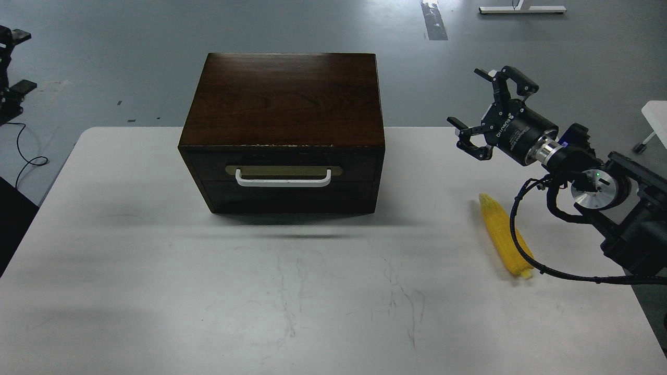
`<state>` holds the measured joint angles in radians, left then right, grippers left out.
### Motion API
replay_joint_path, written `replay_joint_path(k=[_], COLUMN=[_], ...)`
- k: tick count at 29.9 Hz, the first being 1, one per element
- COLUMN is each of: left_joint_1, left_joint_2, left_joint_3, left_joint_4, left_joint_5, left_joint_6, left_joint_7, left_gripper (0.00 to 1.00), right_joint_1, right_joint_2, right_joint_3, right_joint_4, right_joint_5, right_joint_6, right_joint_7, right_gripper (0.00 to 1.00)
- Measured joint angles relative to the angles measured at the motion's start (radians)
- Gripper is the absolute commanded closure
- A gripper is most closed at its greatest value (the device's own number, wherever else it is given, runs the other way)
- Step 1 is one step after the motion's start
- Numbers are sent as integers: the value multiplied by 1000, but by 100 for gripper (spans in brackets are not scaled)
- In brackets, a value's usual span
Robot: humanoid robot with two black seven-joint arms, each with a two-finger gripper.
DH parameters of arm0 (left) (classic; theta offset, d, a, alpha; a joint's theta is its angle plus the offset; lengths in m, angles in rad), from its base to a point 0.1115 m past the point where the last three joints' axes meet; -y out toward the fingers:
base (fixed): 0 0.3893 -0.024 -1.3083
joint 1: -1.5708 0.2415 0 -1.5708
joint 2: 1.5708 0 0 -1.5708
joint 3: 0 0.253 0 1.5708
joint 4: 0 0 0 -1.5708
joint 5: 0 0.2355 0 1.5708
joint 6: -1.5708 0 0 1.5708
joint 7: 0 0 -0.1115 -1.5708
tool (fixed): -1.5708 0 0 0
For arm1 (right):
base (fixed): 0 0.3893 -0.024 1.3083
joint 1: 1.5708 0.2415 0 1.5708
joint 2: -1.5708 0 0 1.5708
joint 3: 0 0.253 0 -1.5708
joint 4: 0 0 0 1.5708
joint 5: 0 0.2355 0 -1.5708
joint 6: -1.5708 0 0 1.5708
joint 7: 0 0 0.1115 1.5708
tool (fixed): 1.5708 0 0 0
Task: Put corn in drawer with both arms
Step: 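Reach the left gripper toward the white drawer handle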
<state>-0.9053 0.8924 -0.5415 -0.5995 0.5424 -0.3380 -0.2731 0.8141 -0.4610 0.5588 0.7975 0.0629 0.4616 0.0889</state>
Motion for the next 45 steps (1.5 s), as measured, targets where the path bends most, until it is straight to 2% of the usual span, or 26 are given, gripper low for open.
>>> replay_joint_path(k=[3, 6, 9, 12, 16, 20, 25, 32, 40, 45], left_joint_1=[-1, 4, 6, 4, -31, -77, -78, -61, -60, -55], left_joint_2=[50, 123, 211, 299, 323, 259, 194, 176, 122, 101], left_joint_3=[0, 3, 2, -3, -11, -9, -1, 52, 148, 158], left_joint_4=[-63, -178, -324, -554, -716, -779, -867, -1028, -1043, -1040], left_joint_5=[29, 85, 150, 272, 445, 674, 968, 1297, 1588, 1637], left_joint_6=[47, 70, 47, 6, 43, 107, 178, 197, 248, 251], left_joint_7=[-152, -206, -214, -216, -216, -216, -216, -216, -215, -215], left_gripper=[1, 1, 1, 2, 2, 3, 2, 2, 2, 2], right_joint_1=[-6, -19, -25, -33, -38, -52, -68, -70, -72, -74], right_joint_2=[0, 5, 7, 7, 1, -1, -1, -1, 10, 11], right_joint_3=[4, 5, 6, 5, 5, 4, 2, 7, 7, 7], right_joint_4=[0, 1, 2, 4, 6, 6, 8, 8, 1, 0], right_joint_5=[0, 0, 0, 0, 3, 2, 1, 1, 1, 1], right_joint_6=[-1, -2, -2, -3, -3, -3, -5, -22, -26, -36], right_joint_7=[2, 3, 4, 4, 5, 5, 5, 5, 7, 12], right_gripper=[0, 0, 0, 0, 0, 0, 0, 0, 0, 0])
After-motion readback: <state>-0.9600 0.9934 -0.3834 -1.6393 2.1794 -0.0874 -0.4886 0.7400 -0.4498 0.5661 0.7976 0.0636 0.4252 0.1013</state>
